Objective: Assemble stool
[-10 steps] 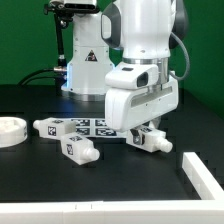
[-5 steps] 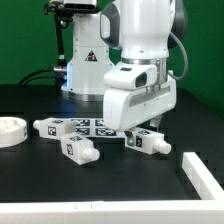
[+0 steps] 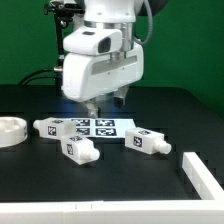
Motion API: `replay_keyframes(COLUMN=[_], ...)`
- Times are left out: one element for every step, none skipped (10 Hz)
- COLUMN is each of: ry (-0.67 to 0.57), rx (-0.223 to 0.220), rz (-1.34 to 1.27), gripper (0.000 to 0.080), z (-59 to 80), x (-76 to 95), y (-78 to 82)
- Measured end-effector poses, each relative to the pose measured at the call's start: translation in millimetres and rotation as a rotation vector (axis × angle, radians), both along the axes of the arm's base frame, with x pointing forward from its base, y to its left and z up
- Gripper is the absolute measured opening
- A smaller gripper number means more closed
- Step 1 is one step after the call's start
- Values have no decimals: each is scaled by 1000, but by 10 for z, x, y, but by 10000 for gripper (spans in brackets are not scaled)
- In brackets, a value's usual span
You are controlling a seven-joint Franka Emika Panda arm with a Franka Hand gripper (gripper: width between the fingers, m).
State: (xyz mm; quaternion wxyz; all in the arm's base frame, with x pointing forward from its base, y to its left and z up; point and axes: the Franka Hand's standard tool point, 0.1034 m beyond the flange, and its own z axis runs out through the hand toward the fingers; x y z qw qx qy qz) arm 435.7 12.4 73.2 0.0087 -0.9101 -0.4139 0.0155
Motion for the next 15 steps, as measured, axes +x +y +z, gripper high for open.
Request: replay_keyframes(ry=[0, 1, 1, 2, 10, 11, 12, 23, 37, 36, 37, 41, 54, 62, 62], rx=[0, 0, 0, 0, 0, -2, 1, 6, 9, 9, 9, 12, 19, 22, 26], rz=[1, 0, 0, 2, 110, 192, 288, 288, 276, 281, 281, 305, 365, 400, 462], gripper=[649, 649, 649, 649, 649, 649, 649, 649, 649, 649, 649, 649, 649, 649, 649], z=[0, -3, -5, -6, 6, 37, 15, -27, -49, -45, -51, -65, -106, -134, -173], x=[1, -1, -2, -5, -53, -103, -152, -172, -152, -149, -154, -169, -231, -322, -392], y=[0, -4, -3, -22, -205, -486, -746, -855, -862, -845, -848, -893, -1077, -1354, -1576])
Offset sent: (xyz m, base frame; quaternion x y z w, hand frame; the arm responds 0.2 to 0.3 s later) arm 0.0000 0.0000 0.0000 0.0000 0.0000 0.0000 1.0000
